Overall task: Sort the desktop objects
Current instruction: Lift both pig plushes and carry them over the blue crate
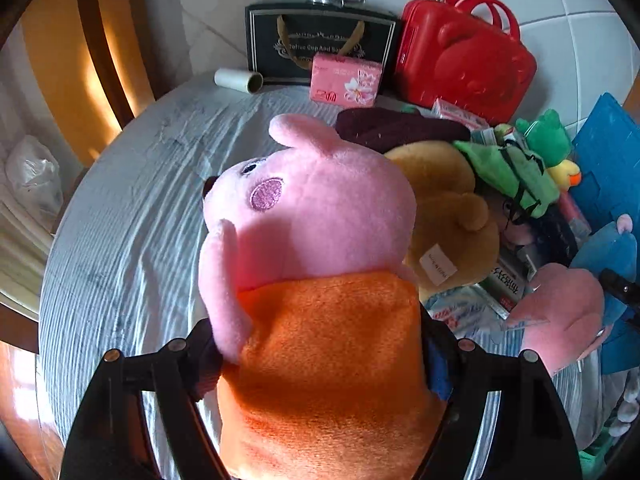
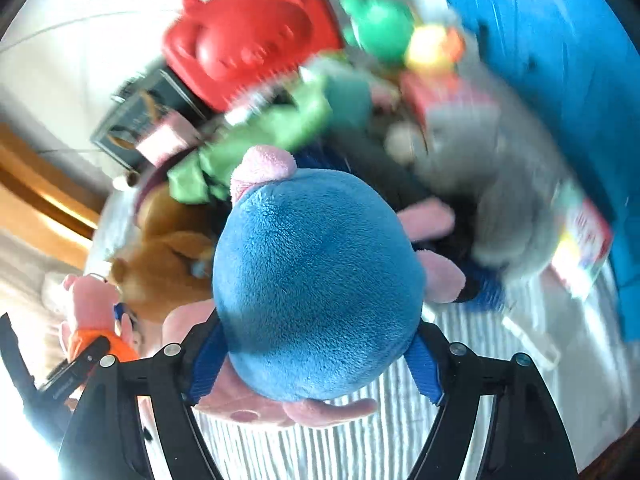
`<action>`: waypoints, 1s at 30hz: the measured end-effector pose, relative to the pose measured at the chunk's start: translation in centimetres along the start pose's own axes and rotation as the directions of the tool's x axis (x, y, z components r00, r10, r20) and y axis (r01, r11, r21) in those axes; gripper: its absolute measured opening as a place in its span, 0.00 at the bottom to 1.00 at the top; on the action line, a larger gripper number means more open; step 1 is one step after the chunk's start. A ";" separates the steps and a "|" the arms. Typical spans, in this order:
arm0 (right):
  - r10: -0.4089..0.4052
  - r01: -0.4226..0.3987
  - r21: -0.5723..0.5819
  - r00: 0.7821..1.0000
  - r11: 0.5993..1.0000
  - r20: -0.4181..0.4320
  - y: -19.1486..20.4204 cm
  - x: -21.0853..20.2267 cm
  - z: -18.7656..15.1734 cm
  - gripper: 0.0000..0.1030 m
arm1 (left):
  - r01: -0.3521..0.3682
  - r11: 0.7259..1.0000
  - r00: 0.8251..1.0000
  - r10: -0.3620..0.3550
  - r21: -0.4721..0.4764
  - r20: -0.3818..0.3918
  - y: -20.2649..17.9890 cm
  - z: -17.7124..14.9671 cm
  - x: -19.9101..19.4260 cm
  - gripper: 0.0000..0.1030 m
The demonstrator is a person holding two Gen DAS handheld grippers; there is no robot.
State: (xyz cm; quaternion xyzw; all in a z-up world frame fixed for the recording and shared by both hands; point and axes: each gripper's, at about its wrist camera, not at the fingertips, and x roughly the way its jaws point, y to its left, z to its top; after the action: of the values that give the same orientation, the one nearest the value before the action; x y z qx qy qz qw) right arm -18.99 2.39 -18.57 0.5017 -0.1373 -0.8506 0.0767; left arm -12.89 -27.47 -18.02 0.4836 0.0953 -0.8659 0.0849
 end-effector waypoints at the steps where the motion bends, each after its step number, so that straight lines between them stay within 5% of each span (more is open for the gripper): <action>1: 0.000 0.001 -0.021 0.999 1.000 0.035 0.1 -0.9 0.5 0.75 | -0.002 1.000 1.000 0.002 0.000 0.021 0.0 0.2 -0.7 0.76; 6: -0.010 0.033 -0.097 0.975 0.995 0.224 1.7 -6.6 2.9 0.75 | -0.008 1.000 0.991 0.005 0.023 0.133 -1.4 1.4 -4.3 0.76; 15: -0.016 0.080 -0.103 0.857 0.991 0.514 -2.3 -19.4 6.2 0.76 | 0.041 0.993 0.954 -0.073 0.114 0.289 -11.4 3.2 -12.1 0.76; 25: -0.132 0.169 0.016 0.706 0.986 0.696 -15.5 -32.8 8.8 0.76 | 0.168 0.928 0.868 -0.299 0.332 0.397 -32.5 3.4 -19.9 0.76; 30: -0.225 0.258 0.067 0.651 0.964 0.725 -23.6 -37.3 9.1 0.76 | 0.222 0.878 0.823 -0.401 0.423 0.402 -44.3 2.8 -22.8 0.76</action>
State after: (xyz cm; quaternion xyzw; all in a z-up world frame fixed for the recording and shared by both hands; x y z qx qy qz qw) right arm -8.66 36.23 9.34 0.1354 -0.0706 -0.9844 -0.0874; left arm -13.99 15.98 6.53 0.2392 -0.0089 -0.9624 -0.1289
